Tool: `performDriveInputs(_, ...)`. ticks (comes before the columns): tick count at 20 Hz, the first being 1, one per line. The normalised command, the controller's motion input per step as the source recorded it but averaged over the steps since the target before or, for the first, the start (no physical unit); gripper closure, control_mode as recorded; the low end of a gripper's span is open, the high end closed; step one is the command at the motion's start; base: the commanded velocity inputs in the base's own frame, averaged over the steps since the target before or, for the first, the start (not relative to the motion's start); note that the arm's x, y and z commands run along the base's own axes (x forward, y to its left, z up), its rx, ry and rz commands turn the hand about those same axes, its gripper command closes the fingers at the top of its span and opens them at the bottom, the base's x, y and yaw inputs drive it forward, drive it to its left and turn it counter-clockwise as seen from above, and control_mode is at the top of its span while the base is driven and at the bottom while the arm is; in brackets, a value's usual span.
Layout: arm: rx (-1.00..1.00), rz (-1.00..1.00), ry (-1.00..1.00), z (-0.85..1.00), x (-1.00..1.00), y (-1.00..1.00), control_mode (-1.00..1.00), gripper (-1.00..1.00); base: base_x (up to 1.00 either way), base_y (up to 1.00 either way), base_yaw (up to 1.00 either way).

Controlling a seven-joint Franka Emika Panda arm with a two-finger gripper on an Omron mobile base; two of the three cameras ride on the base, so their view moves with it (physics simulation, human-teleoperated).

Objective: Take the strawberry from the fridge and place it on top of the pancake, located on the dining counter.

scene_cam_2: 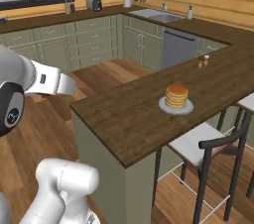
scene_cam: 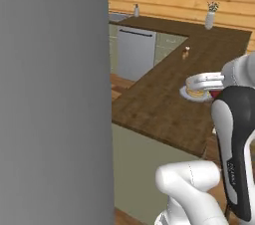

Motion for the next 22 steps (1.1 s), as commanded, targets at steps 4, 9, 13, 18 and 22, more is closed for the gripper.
performDriveInputs(4, 0.0, 0.0, 0.0, 0.0, 0.0, 0.0, 1.0, 1.0, -0.05, -0.86, -0.19)
performDriveInputs(9, 0.0, 0.0, 0.0, 0.0, 0.0, 0.0, 1.0, 1.0, 0.53, -0.85, -0.02)
performDriveInputs(13, 0.0, 0.0, 0.0, 0.0, 0.0, 0.0, 1.0, 1.0, 0.73, -0.68, 0.02)
performDriveInputs(18, 0.0, 0.0, 0.0, 0.0, 0.0, 0.0, 1.0, 1.0, 0.33, -0.74, 0.08)
performDriveInputs(22, 0.0, 0.0, 0.0, 0.0, 0.0, 0.0, 1.0, 1.0, -0.19, -1.0, 0.04)
